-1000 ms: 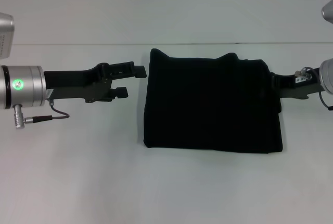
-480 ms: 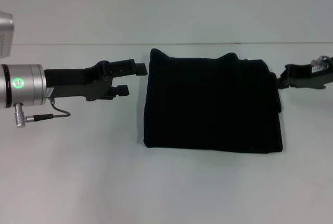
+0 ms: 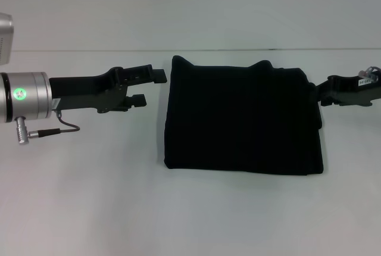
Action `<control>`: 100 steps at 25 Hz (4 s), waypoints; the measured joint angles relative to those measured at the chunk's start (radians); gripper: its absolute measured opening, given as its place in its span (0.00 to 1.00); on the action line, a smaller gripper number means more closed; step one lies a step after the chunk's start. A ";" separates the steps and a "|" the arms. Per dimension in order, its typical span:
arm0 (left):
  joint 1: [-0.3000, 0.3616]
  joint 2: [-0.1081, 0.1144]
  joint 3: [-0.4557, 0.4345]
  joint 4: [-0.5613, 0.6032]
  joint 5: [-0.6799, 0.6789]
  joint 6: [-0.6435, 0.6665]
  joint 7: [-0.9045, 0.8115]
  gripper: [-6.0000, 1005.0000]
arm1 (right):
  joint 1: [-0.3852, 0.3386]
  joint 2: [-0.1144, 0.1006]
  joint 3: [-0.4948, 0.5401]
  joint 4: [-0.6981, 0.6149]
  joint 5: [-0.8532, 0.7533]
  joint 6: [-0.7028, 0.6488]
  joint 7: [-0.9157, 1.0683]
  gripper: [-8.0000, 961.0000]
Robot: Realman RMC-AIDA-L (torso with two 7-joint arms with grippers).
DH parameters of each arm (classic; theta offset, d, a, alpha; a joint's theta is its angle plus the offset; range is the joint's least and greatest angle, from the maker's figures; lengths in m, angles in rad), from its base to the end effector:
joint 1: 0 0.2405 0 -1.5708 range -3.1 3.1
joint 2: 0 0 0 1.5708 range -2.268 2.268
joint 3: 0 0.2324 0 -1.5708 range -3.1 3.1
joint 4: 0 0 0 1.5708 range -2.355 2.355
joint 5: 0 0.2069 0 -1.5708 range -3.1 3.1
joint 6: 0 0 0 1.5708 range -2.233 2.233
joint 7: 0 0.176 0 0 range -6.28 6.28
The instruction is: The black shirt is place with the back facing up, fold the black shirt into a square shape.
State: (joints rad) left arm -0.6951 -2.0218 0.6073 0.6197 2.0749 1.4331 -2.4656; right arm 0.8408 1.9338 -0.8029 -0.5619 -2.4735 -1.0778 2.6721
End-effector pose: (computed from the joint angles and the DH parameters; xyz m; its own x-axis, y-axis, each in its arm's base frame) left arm -0.2091 0.3863 0.0060 0.0402 0.8855 0.4630 0.9450 -0.1842 0.2701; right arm 0.2531 0.4386 0.0167 0.2010 -0.8828 -0.4245 -0.9528 -0.0755 -0.2942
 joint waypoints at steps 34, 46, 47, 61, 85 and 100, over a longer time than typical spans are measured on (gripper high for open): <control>-0.009 0.001 0.000 -0.003 -0.006 -0.036 0.004 0.96 | 0.037 0.055 -0.002 0.074 0.002 0.161 0.002 0.06; -0.008 0.005 0.000 -0.003 -0.014 -0.029 0.004 0.95 | 0.015 0.032 -0.001 -0.028 0.003 0.087 0.024 0.03; -0.008 0.005 0.000 -0.003 -0.014 -0.029 0.004 0.95 | 0.014 0.030 -0.002 -0.026 0.001 0.085 0.025 0.03; -0.005 0.000 0.000 -0.003 -0.014 -0.031 0.004 0.95 | 0.023 0.021 -0.008 0.038 -0.081 0.123 0.034 0.13; -0.021 -0.063 0.147 -0.181 0.049 -0.169 -0.072 0.77 | -0.025 -0.120 0.153 -0.150 0.107 -0.194 -0.014 0.73; -0.028 -0.063 0.166 -0.174 0.118 -0.262 -0.047 0.67 | -0.030 -0.114 0.160 -0.141 0.108 -0.179 -0.016 0.75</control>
State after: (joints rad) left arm -0.7228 -2.0849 0.7734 0.4462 2.1927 1.1709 -2.5126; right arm 0.8112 1.8198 -0.6429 -0.7027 -2.3653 -1.2564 2.6562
